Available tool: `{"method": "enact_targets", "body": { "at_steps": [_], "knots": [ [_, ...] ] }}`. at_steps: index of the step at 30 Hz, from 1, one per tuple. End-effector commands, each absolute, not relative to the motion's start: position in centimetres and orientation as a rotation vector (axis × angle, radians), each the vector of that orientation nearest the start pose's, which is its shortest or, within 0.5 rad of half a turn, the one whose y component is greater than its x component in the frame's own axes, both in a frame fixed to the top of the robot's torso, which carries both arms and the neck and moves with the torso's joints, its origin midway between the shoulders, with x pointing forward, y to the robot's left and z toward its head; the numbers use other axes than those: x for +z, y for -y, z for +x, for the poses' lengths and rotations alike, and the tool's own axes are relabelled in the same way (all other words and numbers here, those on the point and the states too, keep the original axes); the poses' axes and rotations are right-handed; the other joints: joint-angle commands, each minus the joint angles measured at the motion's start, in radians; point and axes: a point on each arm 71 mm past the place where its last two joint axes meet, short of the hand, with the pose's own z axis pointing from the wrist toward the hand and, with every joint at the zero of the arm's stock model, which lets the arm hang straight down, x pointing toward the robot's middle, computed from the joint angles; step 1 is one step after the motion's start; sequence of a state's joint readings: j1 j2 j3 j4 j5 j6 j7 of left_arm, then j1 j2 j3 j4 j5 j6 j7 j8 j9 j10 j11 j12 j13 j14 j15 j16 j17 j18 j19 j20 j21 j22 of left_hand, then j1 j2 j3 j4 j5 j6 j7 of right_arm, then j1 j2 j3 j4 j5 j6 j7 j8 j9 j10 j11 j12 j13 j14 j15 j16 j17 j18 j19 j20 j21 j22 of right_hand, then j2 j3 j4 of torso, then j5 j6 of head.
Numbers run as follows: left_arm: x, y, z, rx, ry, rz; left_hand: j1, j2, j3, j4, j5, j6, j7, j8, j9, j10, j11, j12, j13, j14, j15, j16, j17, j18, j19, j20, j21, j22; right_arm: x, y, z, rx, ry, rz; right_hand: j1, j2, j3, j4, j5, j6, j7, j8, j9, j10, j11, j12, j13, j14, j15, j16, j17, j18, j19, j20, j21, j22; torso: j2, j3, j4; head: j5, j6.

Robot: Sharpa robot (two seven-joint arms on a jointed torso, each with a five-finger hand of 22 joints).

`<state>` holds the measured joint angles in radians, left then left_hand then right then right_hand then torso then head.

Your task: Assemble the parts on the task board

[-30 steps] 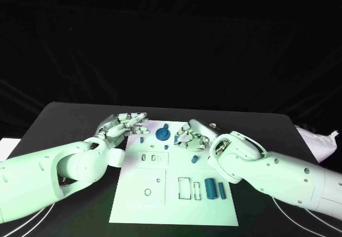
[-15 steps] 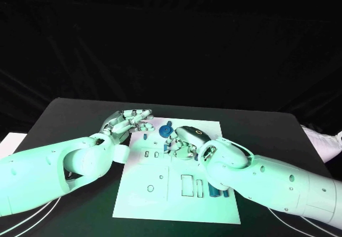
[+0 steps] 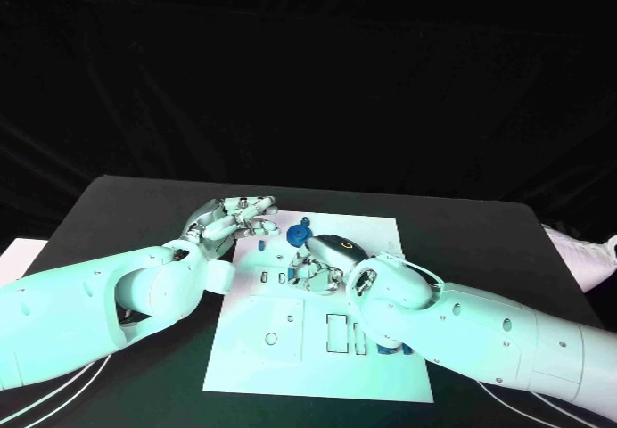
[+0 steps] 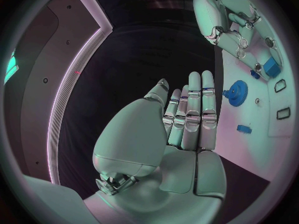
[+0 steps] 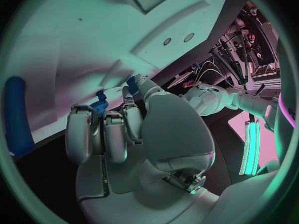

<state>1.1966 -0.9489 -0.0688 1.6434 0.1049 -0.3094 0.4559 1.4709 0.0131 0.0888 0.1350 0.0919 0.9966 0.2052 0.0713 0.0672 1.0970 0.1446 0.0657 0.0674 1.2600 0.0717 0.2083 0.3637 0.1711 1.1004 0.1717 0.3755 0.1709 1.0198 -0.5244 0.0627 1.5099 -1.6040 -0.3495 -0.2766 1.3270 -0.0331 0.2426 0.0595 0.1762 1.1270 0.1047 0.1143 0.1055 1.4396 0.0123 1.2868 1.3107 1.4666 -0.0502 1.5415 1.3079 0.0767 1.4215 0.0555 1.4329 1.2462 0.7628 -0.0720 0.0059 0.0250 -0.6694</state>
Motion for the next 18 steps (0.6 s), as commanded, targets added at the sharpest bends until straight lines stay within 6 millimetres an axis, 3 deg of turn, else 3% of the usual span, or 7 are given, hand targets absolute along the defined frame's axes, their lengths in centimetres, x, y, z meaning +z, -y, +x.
{"method": "enact_targets", "body": {
  "at_steps": [1, 18],
  "knots": [
    [-17.89, -22.57, 46.27, -1.621, -1.371, -1.218, 0.001, -0.008, 0.004, 0.0, -0.002, 0.001, 0.004, -0.006, -0.001, -0.007, 0.0, -0.003, -0.001, -0.006, 0.0, -0.005, 0.001, 0.008, -0.005, 0.0, 0.005, 0.002, -22.0, 4.92, 44.73, 0.793, -1.672, -0.185, -0.008, 0.001, -0.001, 0.007, 0.005, 0.001, -0.007, -0.001, 0.012, -0.003, 0.002, -0.01, 0.039, 0.091, -0.004, -0.007, 0.203, -0.011, -0.001, -0.004, 0.0, -0.003, 0.0, 0.0003, -0.0012, 0.001, 0.0],
    [-17.93, -22.45, 46.26, -1.623, -1.376, -1.223, 0.0, -0.008, 0.005, 0.0, -0.002, 0.0, 0.004, -0.006, -0.001, -0.007, 0.0, -0.003, -0.001, -0.006, 0.0, -0.006, 0.002, 0.008, -0.005, 0.0, 0.005, 0.002, -22.3, 4.8, 44.7, 0.771, -1.689, -0.208, -0.017, -0.009, -0.006, 0.007, 0.004, -0.009, -0.002, -0.009, 0.013, -0.01, 0.006, -0.022, 0.032, 0.089, -0.001, -0.012, 0.195, -0.011, -0.003, -0.001, -0.003, -0.007, 0.0, 0.0016, -0.0016, 0.001, 0.0]
  ]
}}
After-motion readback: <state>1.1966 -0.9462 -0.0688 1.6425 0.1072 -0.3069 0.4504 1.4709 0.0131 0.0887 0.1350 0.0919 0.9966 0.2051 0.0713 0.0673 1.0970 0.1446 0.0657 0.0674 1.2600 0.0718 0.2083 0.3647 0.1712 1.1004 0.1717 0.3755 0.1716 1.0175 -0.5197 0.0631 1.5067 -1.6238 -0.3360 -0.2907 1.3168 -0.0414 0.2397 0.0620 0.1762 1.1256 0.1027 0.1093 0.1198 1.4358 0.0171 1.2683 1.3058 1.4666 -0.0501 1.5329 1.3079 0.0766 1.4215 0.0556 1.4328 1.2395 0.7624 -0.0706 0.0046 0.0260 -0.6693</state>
